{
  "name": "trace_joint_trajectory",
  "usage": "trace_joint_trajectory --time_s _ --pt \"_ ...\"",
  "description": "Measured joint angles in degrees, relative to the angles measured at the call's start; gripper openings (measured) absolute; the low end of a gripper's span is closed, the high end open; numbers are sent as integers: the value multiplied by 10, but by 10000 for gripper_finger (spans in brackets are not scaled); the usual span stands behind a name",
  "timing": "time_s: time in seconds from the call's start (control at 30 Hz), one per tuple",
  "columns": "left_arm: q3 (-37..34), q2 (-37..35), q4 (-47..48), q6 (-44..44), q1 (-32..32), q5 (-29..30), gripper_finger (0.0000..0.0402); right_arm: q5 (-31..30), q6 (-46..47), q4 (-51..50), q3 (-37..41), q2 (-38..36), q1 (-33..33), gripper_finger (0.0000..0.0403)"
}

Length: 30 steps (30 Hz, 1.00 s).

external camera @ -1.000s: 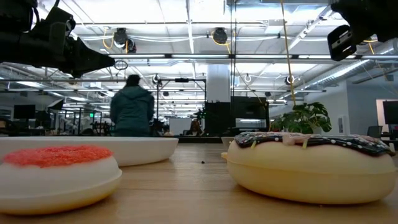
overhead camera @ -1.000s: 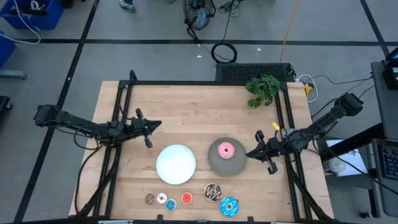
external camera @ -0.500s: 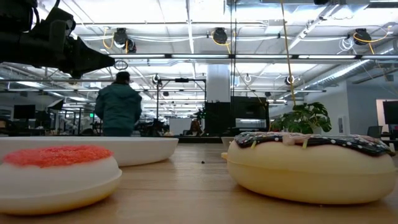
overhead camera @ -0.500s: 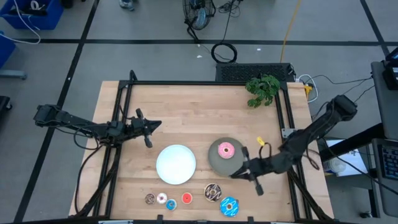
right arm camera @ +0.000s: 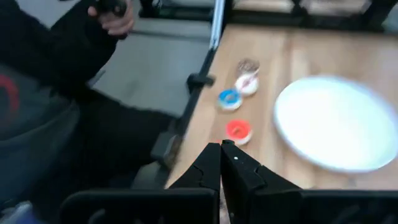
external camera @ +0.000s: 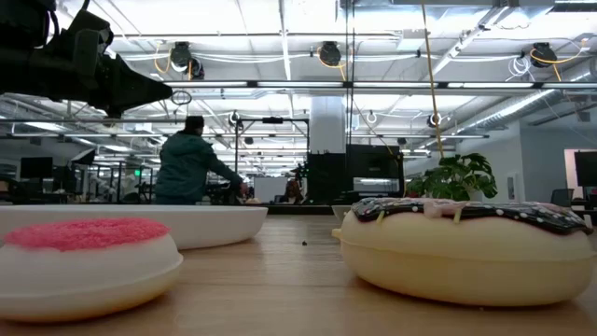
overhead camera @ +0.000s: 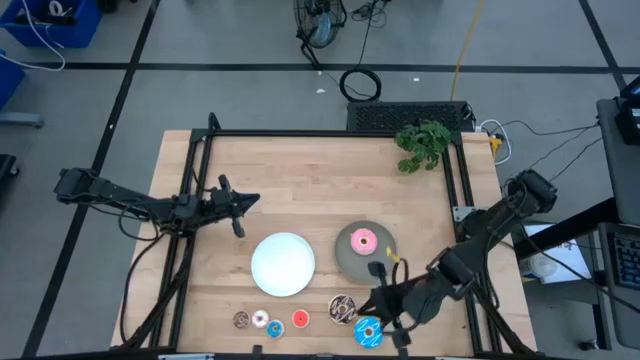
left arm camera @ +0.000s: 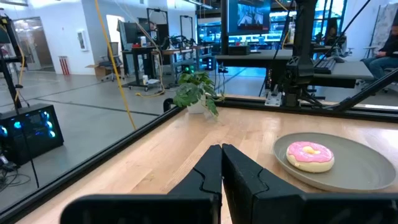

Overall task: Pick & Place donuts
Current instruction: Put the large blue donut on the brown plate

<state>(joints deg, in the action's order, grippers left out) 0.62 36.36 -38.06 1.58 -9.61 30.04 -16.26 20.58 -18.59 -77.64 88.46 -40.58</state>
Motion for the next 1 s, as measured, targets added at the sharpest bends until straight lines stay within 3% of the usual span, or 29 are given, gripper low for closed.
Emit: trace_joint_trajectory --time_s 0.2,0.37,0.57,0.7,1.0 --pt "0 0 0 -2 0 0 17 17 34 -142 -137 90 -3 0" --pt "0 0 1 -3 0 0 17 76 106 -283 -245 172 -5 0" --pt "0 0 1 -4 0 0 17 165 84 -320 -259 253 -7 0" --pt "0 0 1 -4 0 0 17 166 86 -325 -260 269 -9 15" --pt "0 0 2 -2 0 0 17 148 100 -325 -260 264 -12 124"
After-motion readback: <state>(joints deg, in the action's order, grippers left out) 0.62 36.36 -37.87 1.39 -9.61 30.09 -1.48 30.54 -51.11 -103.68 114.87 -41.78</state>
